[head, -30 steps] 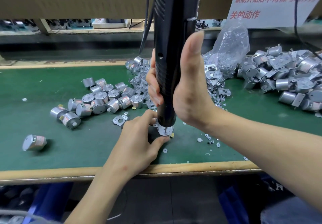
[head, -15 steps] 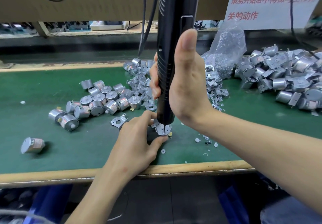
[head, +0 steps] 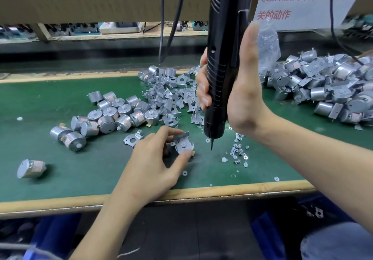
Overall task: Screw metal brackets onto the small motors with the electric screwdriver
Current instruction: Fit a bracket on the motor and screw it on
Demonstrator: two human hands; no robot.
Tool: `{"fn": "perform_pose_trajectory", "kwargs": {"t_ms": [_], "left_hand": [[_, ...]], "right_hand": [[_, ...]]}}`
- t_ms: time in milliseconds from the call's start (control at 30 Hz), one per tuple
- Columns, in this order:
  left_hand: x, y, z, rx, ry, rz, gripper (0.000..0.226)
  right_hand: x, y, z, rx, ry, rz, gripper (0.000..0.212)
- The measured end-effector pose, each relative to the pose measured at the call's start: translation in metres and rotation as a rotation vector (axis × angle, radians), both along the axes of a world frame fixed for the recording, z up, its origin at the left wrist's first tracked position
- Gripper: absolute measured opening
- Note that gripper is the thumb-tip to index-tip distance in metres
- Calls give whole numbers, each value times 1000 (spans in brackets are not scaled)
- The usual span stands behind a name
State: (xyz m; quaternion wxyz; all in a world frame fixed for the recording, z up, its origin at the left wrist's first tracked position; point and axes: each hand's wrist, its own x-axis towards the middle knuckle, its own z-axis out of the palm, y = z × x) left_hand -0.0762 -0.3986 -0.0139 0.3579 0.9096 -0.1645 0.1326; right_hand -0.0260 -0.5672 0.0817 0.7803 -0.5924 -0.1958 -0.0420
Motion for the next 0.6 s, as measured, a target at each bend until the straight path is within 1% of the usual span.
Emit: {"fn": "perform_pose_trajectory", "kwargs": {"t_ms": [167,267,467,600], "left_hand": [[2,-1,-1,-6,23,22,19],[2,-1,0,-31,30,23,19],[3,-2,0,-71,48,22,21],[3,-2,-1,-75,52,28,20]], "right_hand": [[-3,-11,-9,-25,-6,9,78],[-3,-17,-10,-20,-30,9,80],[-3,-24,-16,-38,-4,6,92],[-3,-28,-19,-36,5,1,92]]}}
